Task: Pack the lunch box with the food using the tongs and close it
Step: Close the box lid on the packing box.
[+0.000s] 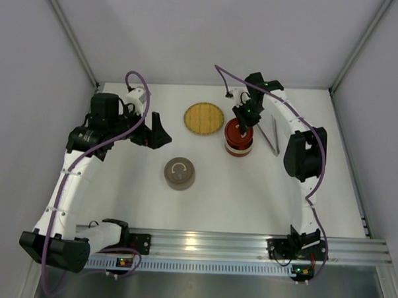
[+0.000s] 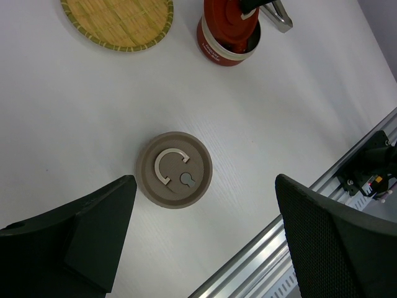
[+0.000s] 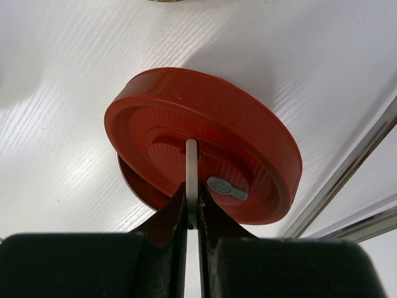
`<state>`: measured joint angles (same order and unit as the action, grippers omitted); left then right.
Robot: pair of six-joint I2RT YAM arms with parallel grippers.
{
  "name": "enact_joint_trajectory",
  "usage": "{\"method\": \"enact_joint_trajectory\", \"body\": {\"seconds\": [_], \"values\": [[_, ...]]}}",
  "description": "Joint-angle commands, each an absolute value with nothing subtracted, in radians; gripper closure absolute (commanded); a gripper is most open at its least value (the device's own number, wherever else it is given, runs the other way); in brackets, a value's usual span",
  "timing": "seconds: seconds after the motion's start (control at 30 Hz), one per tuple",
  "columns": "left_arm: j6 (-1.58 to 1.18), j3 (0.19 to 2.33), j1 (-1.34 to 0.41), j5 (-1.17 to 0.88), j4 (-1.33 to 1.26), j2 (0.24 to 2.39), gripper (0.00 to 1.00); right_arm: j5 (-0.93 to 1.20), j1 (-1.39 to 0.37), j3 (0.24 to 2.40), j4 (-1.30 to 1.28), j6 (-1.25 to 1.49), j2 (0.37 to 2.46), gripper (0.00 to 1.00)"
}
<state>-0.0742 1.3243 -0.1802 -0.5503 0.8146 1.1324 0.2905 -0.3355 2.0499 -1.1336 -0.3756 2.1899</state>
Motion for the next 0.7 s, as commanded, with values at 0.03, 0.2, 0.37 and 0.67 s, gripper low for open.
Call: {"method": "enact_joint_trajectory", "body": {"seconds": [0.03,0.2,0.37,0.67], "values": [[-0.074,1.321,-0.178,-0.557,0.773,1.108,0.02,0.298,-0.328,2.063,-1.12,-0.364,2.21,0.96],[-0.081,1.321,-0.178,-0.554,0.759,1.103,0.02,0.29,-0.327,2.013,-1.063,-0.345,2.188,0.95],[-0.084,1.322,-0.178,-0.554,0.756,1.108,0.02,0.285,-0.33,1.938,-1.0,-0.33,2.149,0.92],[-0.084,1.322,-0.178,-0.554,0.756,1.106,0.02,0.287,-0.33,1.839,-0.931,-0.327,2.099,0.9]]}}
